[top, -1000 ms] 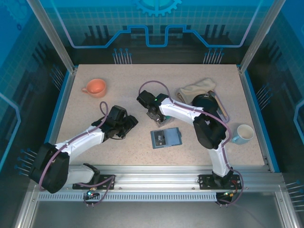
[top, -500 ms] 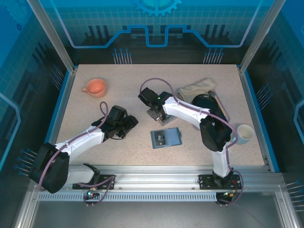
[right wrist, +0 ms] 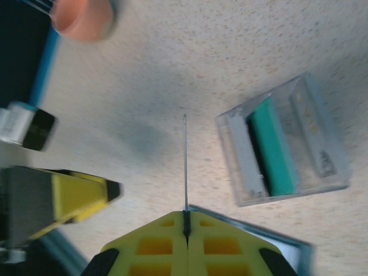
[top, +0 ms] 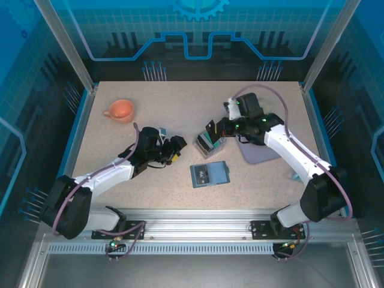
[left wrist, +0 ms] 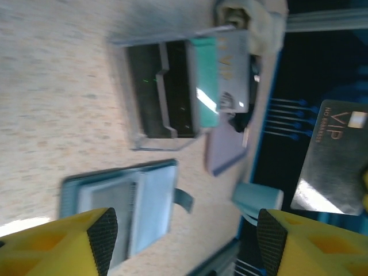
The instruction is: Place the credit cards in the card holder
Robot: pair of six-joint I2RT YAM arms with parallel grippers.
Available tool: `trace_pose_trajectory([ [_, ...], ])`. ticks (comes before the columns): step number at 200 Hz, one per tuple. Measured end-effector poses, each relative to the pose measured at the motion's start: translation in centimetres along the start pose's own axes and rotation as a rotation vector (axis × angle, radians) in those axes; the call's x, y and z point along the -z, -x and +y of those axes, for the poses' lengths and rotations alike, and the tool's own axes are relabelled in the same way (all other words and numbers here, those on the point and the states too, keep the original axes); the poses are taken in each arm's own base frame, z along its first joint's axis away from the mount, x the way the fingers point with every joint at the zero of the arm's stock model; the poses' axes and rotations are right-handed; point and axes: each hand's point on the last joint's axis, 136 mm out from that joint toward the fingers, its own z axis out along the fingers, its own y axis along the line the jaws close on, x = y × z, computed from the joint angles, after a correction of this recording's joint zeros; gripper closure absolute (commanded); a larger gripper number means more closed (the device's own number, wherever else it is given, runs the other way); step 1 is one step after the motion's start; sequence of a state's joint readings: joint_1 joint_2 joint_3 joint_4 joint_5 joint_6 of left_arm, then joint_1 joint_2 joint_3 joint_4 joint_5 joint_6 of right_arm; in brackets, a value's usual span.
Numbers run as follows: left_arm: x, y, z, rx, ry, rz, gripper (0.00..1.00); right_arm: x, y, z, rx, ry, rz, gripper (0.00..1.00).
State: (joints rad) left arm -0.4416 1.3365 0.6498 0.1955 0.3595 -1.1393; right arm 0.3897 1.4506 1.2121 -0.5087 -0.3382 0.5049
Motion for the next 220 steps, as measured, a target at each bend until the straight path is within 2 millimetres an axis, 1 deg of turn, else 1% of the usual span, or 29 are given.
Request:
trace_pose_trajectory([
  [23, -1.2, -0.5, -1.8, 0.003, -0.079, 0.053, 0.32, -0.2, -1.0, -0.1, -0.136, 0.126, 0.023, 0.97],
  [51, -2.3, -1.2, -5.1, -0.030, -0.176, 0.105, 0.35, -0.3, -1.4, 0.7, -0.230, 0.249, 0.045, 0.97],
  [61, -2.4, -1.5, -6.3, -0.042, -0.212, 0.118, 0.39, -0.2, -1.3, 1.2, -0.246, 0.280, 0.046, 0.97],
  [75, -2.5, -1.8, -7.7, -0.049, -0.258, 0.132, 0.47, 0.1, -1.0, 1.8, -0.258, 0.323, 0.043, 0.97],
  [85, -2.6, -1.8, -8.2, -0.055, -0.280, 0.139, 0.54, 0.2, -0.8, 2.2, -0.265, 0.345, 0.042, 0.97],
  [111, -2.7, -1.8, -8.7, -0.042, -0.310, 0.147, 0.69, 0.4, -0.6, 2.6, -0.281, 0.377, 0.046, 0.96],
  [124, -2.7, -1.8, -9.0, -0.045, -0.322, 0.148, 0.79, 0.5, -0.5, 2.6, -0.283, 0.382, 0.045, 0.95],
  [142, -2.5, -1.8, -9.3, -0.048, -0.336, 0.148, 0.90, 0.4, -0.6, 2.4, -0.292, 0.378, 0.047, 0.94],
  [154, -2.5, -1.8, -9.4, -0.053, -0.340, 0.146, 0.95, 0.3, -0.8, 2.0, -0.301, 0.371, 0.046, 0.93],
  [176, -2.3, -1.8, -9.8, -0.065, -0.355, 0.144, 1.00, -0.1, -1.2, 1.2, -0.324, 0.356, 0.057, 0.87],
  [189, -2.2, -1.8, -9.8, -0.066, -0.357, 0.145, 1.00, -0.2, -1.4, 1.0, -0.329, 0.351, 0.064, 0.84],
  [197, -2.2, -1.8, -9.9, -0.067, -0.358, 0.145, 1.00, -0.2, -1.5, 1.0, -0.328, 0.349, 0.068, 0.80],
  [202, -2.1, -1.9, -10.0, -0.069, -0.359, 0.145, 1.00, -0.3, -1.6, 1.0, -0.327, 0.348, 0.070, 0.77],
  [220, -2.0, -2.1, -9.6, -0.076, -0.340, 0.148, 1.00, -0.4, -2.3, 0.5, -0.309, 0.328, 0.088, 0.55],
])
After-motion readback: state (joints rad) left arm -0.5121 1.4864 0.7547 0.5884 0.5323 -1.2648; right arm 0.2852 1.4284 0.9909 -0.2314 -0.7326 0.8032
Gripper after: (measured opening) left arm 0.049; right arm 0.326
